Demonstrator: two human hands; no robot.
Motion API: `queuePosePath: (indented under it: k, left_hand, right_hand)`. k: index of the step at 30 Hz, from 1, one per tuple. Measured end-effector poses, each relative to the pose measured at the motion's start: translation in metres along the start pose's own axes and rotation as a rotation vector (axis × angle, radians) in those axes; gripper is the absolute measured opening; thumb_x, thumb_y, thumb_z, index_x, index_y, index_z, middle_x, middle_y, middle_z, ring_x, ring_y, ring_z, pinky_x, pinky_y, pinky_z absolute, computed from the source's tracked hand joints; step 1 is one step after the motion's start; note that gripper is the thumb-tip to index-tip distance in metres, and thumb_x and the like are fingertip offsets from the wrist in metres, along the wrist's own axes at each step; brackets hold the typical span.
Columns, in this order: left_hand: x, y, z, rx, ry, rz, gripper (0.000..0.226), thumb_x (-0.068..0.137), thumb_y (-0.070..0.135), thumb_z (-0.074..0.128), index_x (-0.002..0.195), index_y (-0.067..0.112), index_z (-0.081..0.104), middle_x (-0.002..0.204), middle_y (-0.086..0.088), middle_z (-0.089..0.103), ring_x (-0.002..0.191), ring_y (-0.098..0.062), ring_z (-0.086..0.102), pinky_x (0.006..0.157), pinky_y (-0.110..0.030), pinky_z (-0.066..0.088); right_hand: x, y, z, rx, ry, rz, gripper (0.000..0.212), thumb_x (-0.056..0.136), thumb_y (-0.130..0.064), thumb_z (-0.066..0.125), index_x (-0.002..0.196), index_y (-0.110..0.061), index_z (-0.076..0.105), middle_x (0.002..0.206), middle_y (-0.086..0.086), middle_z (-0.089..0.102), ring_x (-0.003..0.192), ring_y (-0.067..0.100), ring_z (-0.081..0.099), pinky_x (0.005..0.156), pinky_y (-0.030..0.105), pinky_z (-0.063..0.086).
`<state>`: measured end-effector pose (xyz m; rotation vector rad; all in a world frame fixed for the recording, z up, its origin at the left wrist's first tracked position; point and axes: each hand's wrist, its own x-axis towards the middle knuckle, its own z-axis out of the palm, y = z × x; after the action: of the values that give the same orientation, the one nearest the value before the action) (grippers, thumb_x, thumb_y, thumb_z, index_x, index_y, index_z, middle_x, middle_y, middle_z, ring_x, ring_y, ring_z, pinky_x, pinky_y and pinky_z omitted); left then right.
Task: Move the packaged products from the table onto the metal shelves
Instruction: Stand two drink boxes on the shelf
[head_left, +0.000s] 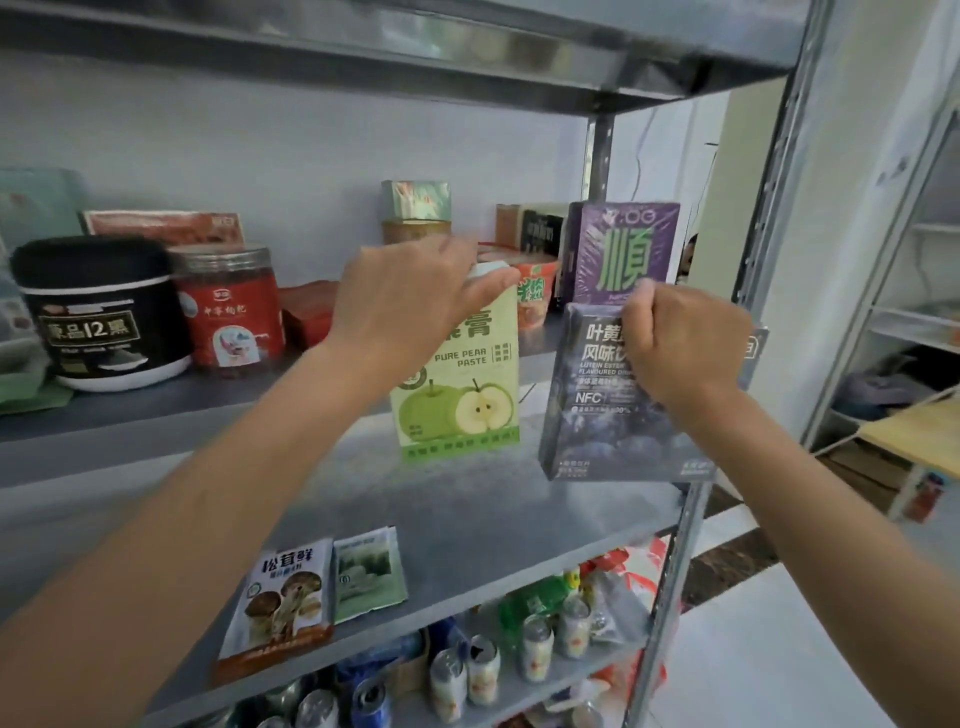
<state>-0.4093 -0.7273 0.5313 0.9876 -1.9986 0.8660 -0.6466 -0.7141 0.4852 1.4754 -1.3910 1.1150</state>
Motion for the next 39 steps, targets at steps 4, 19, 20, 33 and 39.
queuePosePath:
  k: [4,19,20,33,39]
  left_hand:
    - [0.042,0.003,0.043,0.023,0.116,0.055,0.066,0.094,0.06,0.019,0.078,0.01,0.058,0.065,-0.004,0.061,0.045,-0.018,0.043,0.044,-0.016,0.018]
    - [0.145,0.04,0.182,0.318,0.219,0.134,0.063,0.094,0.056,0.024,0.08,0.012,0.067,0.062,-0.002,0.063,0.047,-0.018,0.058,0.043,-0.02,0.022]
    - [0.147,0.041,0.186,0.345,0.217,0.136,0.063,0.094,0.056,0.024,0.08,0.013,0.067,0.062,-0.001,0.063,0.048,-0.018,0.058,0.044,-0.02,0.022]
    - [0.147,0.049,0.216,0.627,0.378,0.078,0.044,0.1,0.042,0.04,0.075,0.015,0.065,0.063,-0.003,0.063,0.057,-0.023,0.06,0.06,-0.028,0.043]
    - [0.155,0.039,0.212,0.465,0.198,0.069,0.053,0.101,0.046,0.032,0.075,0.012,0.064,0.062,-0.006,0.062,0.053,-0.026,0.058,0.057,-0.028,0.037]
  right_hand:
    - [0.043,0.037,0.033,-0.023,0.045,0.009,0.046,0.094,-0.025,0.024,0.05,-0.016,0.031,0.044,-0.003,0.025,0.036,0.011,0.016,0.049,0.019,0.008]
    - [0.109,0.152,0.172,0.009,0.191,-0.102,0.039,0.094,-0.017,0.036,0.055,-0.016,0.031,0.046,0.001,0.029,0.038,0.017,0.021,0.049,0.018,0.004]
    - [0.111,0.157,0.181,0.031,0.193,-0.122,0.038,0.094,-0.018,0.036,0.056,-0.016,0.033,0.046,0.002,0.032,0.038,0.018,0.025,0.048,0.019,0.006]
    - [0.121,0.159,0.223,0.225,0.332,-0.097,0.039,0.093,-0.019,0.046,0.057,-0.02,0.031,0.052,-0.005,0.025,0.044,0.018,0.023,0.056,0.026,0.024]
    - [0.121,0.15,0.227,0.275,0.358,-0.088,0.039,0.09,-0.018,0.049,0.052,-0.011,0.048,0.051,0.002,0.037,0.049,0.02,0.035,0.053,0.028,0.022]
